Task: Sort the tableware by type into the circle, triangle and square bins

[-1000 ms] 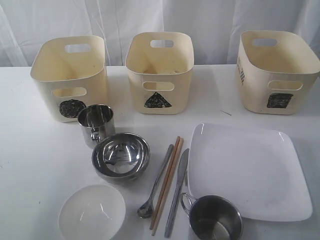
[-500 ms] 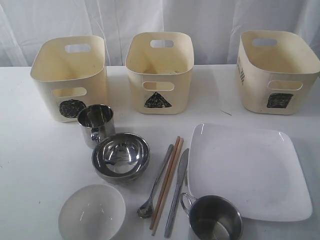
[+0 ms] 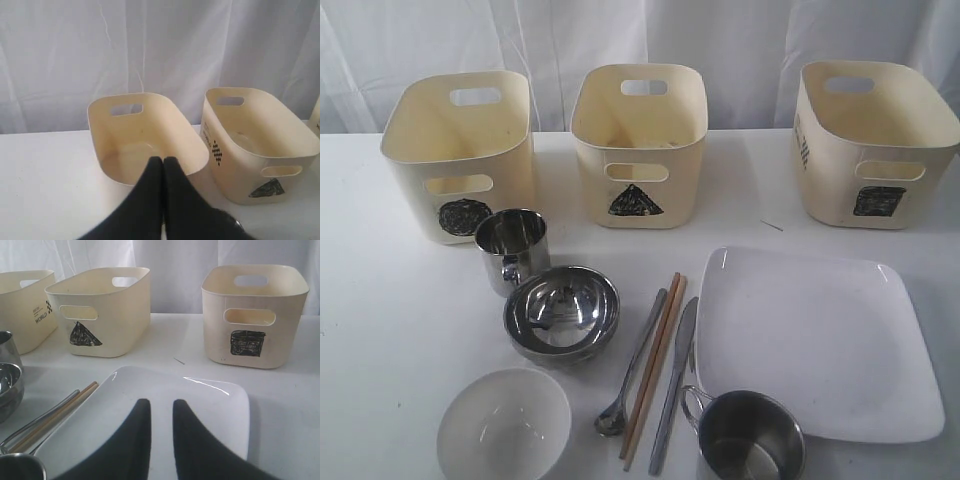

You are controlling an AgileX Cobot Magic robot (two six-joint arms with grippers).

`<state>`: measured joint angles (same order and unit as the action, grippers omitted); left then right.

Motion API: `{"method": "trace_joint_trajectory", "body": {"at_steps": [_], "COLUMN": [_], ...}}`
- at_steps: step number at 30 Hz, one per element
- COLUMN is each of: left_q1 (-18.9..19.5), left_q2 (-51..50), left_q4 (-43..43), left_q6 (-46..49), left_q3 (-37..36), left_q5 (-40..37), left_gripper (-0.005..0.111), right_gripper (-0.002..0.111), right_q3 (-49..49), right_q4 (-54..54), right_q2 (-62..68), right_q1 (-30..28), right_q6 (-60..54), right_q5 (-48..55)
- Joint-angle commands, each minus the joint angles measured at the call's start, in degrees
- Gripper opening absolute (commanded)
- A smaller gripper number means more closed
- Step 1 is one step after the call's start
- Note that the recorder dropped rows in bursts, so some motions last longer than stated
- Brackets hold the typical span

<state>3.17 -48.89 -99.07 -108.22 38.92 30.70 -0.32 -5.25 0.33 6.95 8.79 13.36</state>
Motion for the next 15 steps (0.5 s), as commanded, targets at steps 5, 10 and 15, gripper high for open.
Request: {"method": "trace_joint_trajectory", "body": {"at_steps": [5,10,15], "left_q1": [0.1,-2.1,-7.4], "left_q2": [0.3,0.3,0.4], "left_q4": [-0.9,-0.9,-0.9], "left_q6": [3.3,-0.1,-6.4], "left_q3": [0.4,0.4,0.4], "left_q5": [6.9,9.6,3.9], "left_gripper": [0.000,0.000,0.000], "right_gripper": [0.016,0.016,0.016], "right_q3": [0.3,0.3,0.3], "right_q4": [-0.3,-0.3,-0.3], "right_q2": [-0.3,-0.3,-0.3], "right_q1": [-0.1,-0.1,-0.1], "right_q6": [0.2,0.2,0.2], "right_q5": [-0.2,-0.2,-0.2]}}
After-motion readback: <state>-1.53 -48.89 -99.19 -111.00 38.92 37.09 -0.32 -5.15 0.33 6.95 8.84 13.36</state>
